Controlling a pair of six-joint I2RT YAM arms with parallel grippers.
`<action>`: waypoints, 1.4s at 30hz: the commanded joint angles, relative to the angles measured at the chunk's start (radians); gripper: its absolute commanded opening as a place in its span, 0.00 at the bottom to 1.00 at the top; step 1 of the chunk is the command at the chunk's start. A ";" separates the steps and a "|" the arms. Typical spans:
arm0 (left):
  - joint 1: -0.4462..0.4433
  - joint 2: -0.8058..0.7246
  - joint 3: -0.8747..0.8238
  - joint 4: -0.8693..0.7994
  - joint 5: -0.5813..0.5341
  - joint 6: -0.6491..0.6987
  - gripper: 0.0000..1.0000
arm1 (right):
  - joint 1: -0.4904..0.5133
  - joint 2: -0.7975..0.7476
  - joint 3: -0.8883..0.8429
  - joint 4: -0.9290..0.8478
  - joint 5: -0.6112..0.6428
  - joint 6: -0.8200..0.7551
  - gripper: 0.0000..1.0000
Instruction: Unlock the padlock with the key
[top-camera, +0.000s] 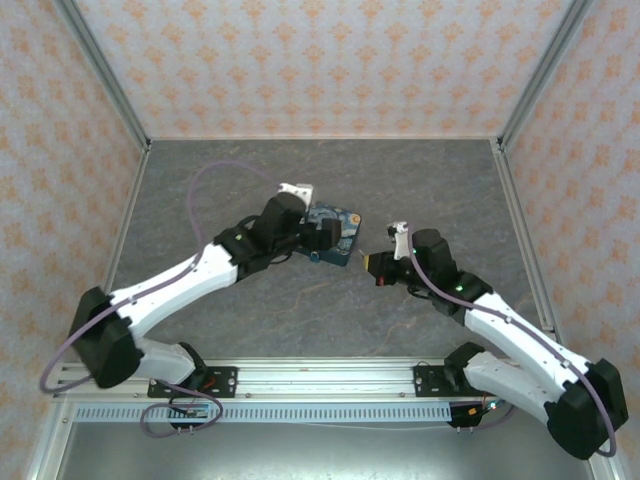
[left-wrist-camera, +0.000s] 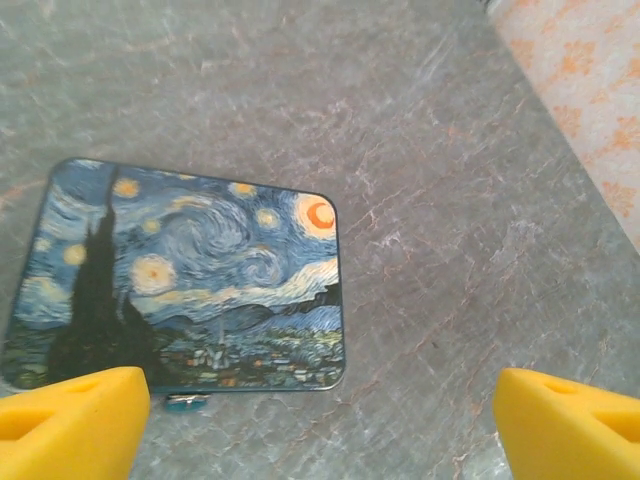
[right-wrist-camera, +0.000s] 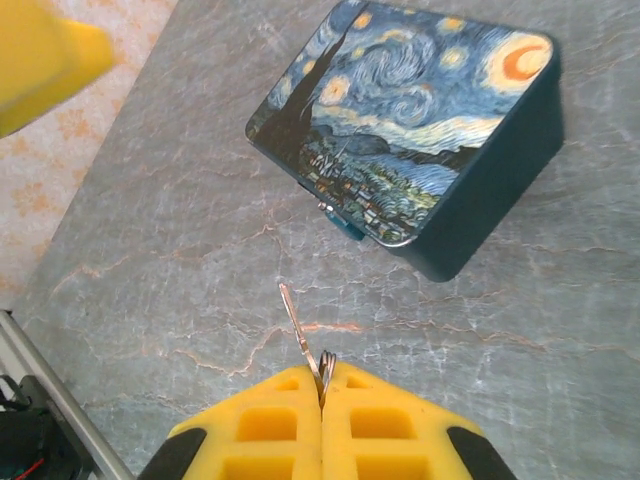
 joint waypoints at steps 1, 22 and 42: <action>0.001 -0.098 -0.146 0.141 -0.044 0.069 0.89 | 0.004 0.074 0.037 0.096 -0.075 0.011 0.00; 0.049 -0.075 -0.571 0.636 0.081 0.069 1.00 | -0.051 0.655 0.316 0.346 -0.136 0.069 0.00; 0.181 0.235 -0.526 0.850 0.317 0.099 0.88 | -0.054 0.790 0.327 0.267 -0.104 0.069 0.00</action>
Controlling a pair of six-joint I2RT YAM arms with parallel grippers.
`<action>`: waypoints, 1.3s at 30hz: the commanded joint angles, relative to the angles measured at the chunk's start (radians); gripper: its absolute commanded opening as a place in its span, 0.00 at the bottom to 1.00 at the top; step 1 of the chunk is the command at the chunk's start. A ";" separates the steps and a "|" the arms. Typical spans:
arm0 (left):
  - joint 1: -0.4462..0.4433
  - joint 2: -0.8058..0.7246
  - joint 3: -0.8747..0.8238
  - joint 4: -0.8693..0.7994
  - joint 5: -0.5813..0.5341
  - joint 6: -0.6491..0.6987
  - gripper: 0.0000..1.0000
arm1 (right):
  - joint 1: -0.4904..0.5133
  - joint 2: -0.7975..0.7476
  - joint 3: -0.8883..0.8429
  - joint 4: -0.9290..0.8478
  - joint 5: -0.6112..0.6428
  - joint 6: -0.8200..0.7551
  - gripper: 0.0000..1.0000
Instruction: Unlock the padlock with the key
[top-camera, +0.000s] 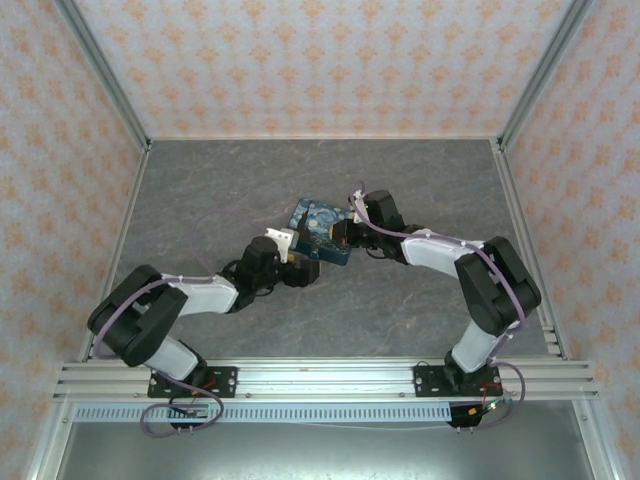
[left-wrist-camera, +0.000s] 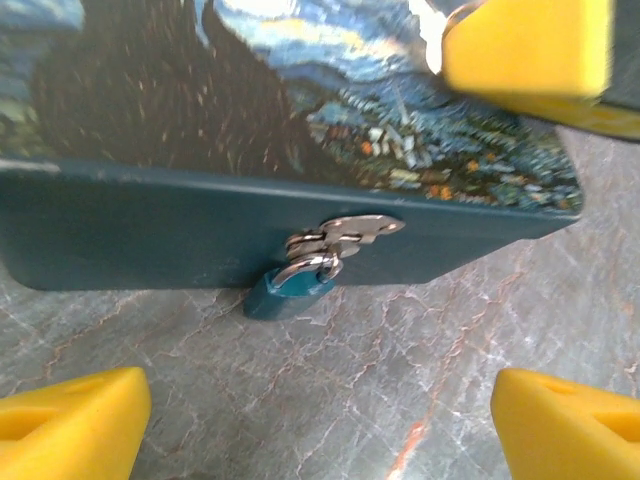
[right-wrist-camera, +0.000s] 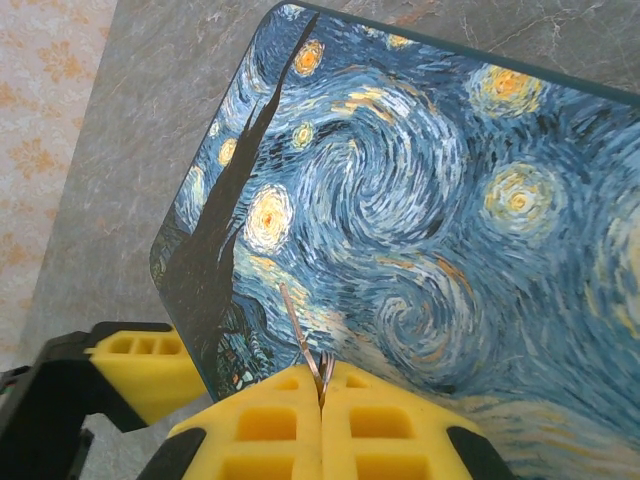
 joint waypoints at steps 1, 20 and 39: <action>0.011 0.045 0.037 0.090 0.023 0.017 0.87 | -0.004 0.032 0.002 -0.068 0.035 0.001 0.00; 0.013 0.247 0.159 0.112 0.006 0.058 0.69 | 0.004 0.022 0.000 -0.101 0.041 -0.016 0.00; -0.001 0.317 0.217 0.074 0.039 0.049 0.44 | 0.010 0.035 0.007 -0.099 0.038 -0.012 0.00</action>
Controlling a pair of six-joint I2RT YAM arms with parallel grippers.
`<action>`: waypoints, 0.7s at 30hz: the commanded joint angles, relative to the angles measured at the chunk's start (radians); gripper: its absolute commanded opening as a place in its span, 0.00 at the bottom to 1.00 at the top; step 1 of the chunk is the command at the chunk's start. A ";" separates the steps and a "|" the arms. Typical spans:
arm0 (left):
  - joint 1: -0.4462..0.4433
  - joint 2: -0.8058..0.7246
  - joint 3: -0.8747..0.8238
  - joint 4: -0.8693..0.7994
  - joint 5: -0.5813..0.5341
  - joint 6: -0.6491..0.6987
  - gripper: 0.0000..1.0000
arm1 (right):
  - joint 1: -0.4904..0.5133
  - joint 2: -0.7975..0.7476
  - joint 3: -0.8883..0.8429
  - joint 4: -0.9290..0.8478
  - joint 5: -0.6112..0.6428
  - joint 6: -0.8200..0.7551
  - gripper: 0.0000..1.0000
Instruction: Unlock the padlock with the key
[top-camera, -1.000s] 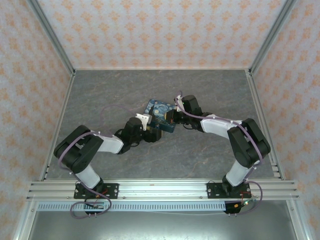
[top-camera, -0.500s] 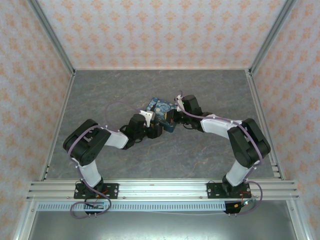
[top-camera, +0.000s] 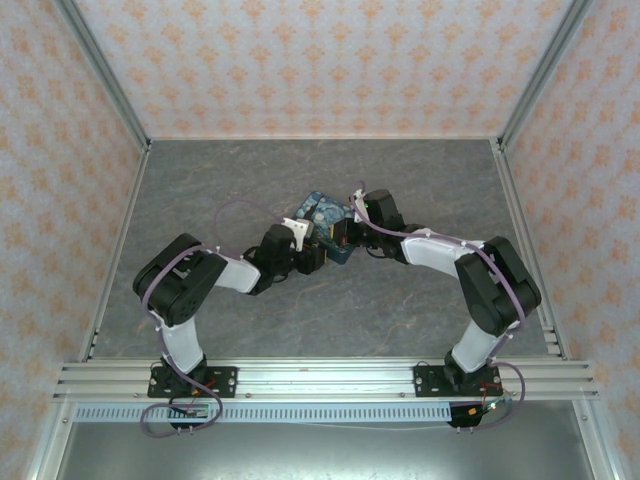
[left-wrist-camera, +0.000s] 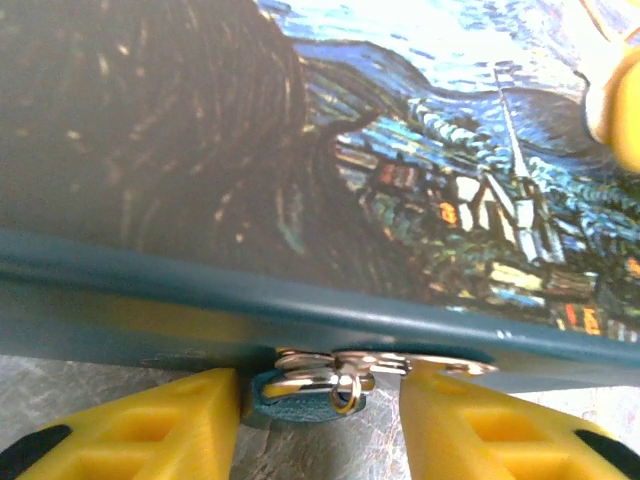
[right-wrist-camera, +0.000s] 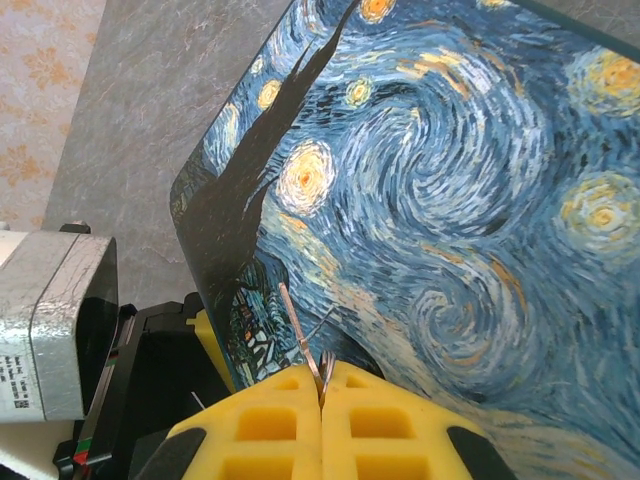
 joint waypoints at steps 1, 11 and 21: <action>-0.013 0.026 0.029 -0.020 0.018 0.005 0.43 | 0.010 0.032 0.000 -0.085 0.013 -0.007 0.00; -0.014 0.020 0.032 -0.019 0.002 -0.013 0.31 | 0.014 0.028 -0.002 -0.080 0.010 -0.002 0.00; -0.029 -0.092 0.029 -0.090 -0.014 -0.064 0.27 | 0.013 -0.063 0.003 -0.078 0.037 -0.027 0.00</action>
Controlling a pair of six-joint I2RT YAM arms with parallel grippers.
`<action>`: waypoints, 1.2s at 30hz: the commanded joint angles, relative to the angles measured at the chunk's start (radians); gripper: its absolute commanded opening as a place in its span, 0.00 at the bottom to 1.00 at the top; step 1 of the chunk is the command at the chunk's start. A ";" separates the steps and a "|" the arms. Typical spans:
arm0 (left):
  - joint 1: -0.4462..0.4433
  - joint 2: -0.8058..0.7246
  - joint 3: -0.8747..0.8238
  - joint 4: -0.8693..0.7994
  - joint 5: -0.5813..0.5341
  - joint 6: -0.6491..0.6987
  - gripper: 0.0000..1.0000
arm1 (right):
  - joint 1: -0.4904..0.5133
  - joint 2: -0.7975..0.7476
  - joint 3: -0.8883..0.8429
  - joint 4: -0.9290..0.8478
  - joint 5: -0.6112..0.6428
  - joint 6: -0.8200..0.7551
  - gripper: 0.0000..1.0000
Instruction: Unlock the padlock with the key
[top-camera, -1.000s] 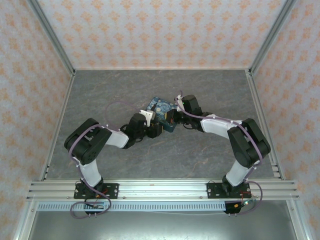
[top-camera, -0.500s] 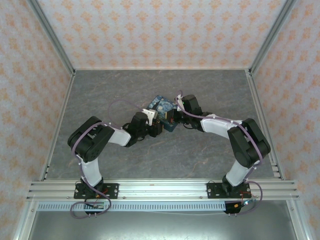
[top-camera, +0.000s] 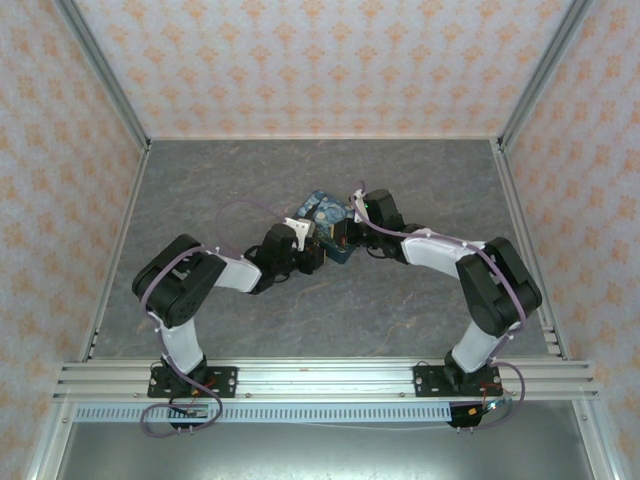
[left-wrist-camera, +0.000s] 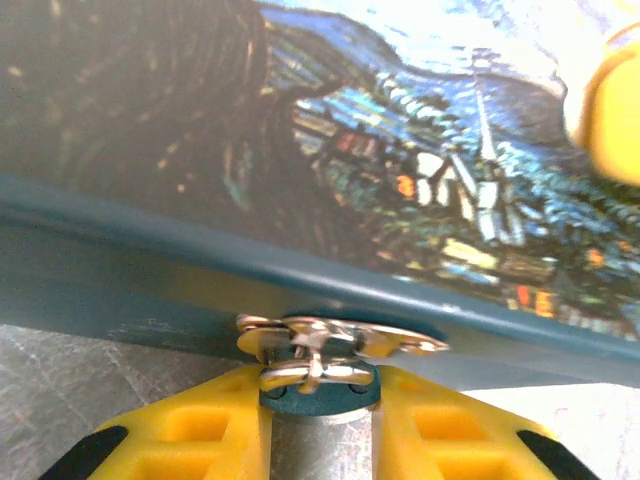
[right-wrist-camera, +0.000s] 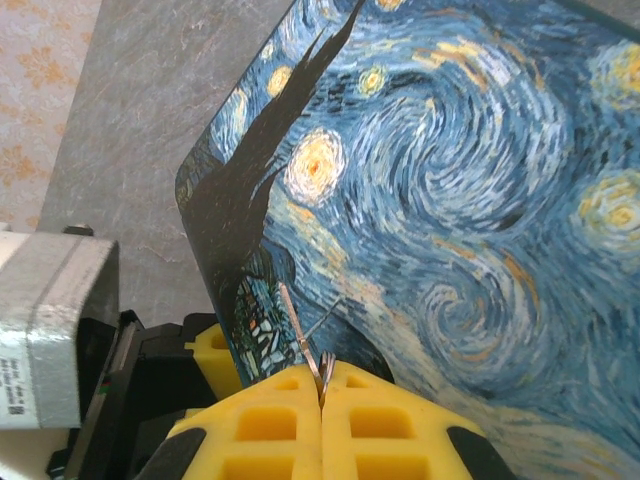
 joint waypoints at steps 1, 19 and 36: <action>-0.021 -0.084 0.022 -0.064 -0.026 -0.034 0.27 | 0.009 -0.068 0.002 -0.065 0.034 -0.033 0.00; -0.096 -0.225 0.104 -0.286 0.068 -0.353 0.21 | 0.020 -0.434 -0.246 -0.223 0.034 -0.232 0.00; -0.120 -0.271 0.160 -0.386 0.049 -0.602 0.17 | 0.110 -0.456 -0.420 0.003 0.122 -0.189 0.00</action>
